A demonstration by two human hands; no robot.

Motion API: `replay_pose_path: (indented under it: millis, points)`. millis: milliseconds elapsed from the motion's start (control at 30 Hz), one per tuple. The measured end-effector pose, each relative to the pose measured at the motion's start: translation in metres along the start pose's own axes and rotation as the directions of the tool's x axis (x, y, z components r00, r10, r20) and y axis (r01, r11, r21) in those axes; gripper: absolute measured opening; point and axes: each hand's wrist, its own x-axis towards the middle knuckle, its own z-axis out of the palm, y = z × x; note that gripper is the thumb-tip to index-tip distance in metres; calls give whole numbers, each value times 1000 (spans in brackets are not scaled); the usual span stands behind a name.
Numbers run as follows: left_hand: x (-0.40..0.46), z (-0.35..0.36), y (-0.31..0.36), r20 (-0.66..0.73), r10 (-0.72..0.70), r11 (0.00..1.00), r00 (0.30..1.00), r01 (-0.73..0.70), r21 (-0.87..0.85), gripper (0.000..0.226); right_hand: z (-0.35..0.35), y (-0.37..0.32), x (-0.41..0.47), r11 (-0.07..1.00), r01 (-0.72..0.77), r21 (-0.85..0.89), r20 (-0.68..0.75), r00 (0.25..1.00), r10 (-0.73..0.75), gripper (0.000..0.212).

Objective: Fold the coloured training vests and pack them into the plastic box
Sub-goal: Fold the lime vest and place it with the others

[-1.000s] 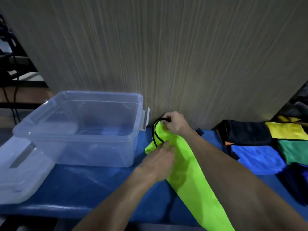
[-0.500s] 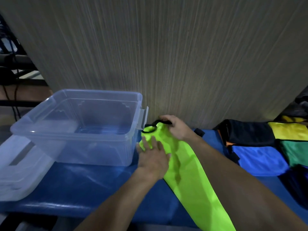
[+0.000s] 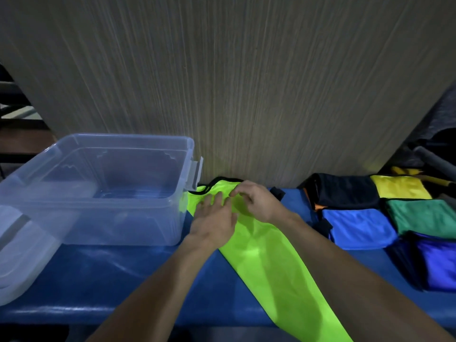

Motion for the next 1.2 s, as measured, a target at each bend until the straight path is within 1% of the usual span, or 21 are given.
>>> replay_pose_path:
  millis: [33,67,133,167,200,267,300,367,433,467,533,567,633,667,733,867,933,1000,1067,1133,1200]
  points:
    - [-1,0,5,-7,74,997,997,-74,-19,50,-2,-2,-5,1000,12,-15,13,1000,-12,44]
    - [-3,1,12,25,112,994,993,-111,-24,48,-8,-3,-16,999,18,-36,24,1000,-17,43]
    - [-4,2,8,106,56,998,993,-60,37,49,-18,-6,-30,999,17,-43,27,1000,-16,44]
    - [-4,2,8,110,39,995,993,-48,82,50,-26,-6,-42,998,17,-52,19,1000,-17,43]
    - [-5,0,11,81,60,992,995,-68,102,49,-35,-6,-54,998,25,-65,5,1000,-25,41]
    - [-12,-4,30,-3,217,976,976,-216,26,45,-54,-2,-83,997,16,-73,-33,999,-18,36]
    - [-18,-6,43,-23,314,948,949,-315,-48,43,-63,0,-97,998,-14,-57,-54,998,11,32]
    - [-37,-4,71,12,486,865,874,-479,-149,41,-82,1,-127,993,-115,13,-89,989,116,23]
    - [-52,5,95,101,596,800,797,-578,-158,43,-98,4,-160,971,-229,66,-99,967,234,14]
    - [-57,9,103,135,620,784,773,-603,-145,46,-106,7,-176,960,-274,55,-106,954,279,11]
    - [-61,13,114,171,622,782,764,-616,-94,51,-116,17,-209,931,-365,-5,-92,927,363,7]
    - [-61,13,117,180,614,787,769,-613,-69,54,-119,22,-223,907,-420,-41,-65,907,417,8]
    - [-63,14,122,196,597,797,778,-603,-33,56,-121,31,-249,841,-523,-137,25,847,531,34]
    - [-64,15,125,205,590,800,781,-599,-20,57,-118,33,-259,820,-543,-178,85,822,563,46]
    - [-66,16,129,220,577,805,787,-593,10,58,-111,33,-270,826,-524,-210,168,812,558,51]
    - [-68,14,134,240,557,815,795,-579,29,60,-93,24,-274,834,-522,-179,123,829,545,45]
    - [-71,15,135,254,548,825,797,-566,-3,68,-88,24,-272,843,-510,-171,142,834,533,47]
    - [-74,16,134,284,540,831,793,-556,-26,81,-92,26,-271,855,-502,-132,147,843,517,40]
    - [-76,17,133,324,527,835,786,-549,-28,96,-101,28,-269,865,-500,-40,143,854,500,40]
    - [-76,18,133,329,524,837,786,-547,-26,106,-107,31,-263,838,-527,142,128,849,512,32]
    - [-77,19,133,317,524,838,791,-546,-23,115,-115,32,-256,763,-542,352,114,834,540,28]
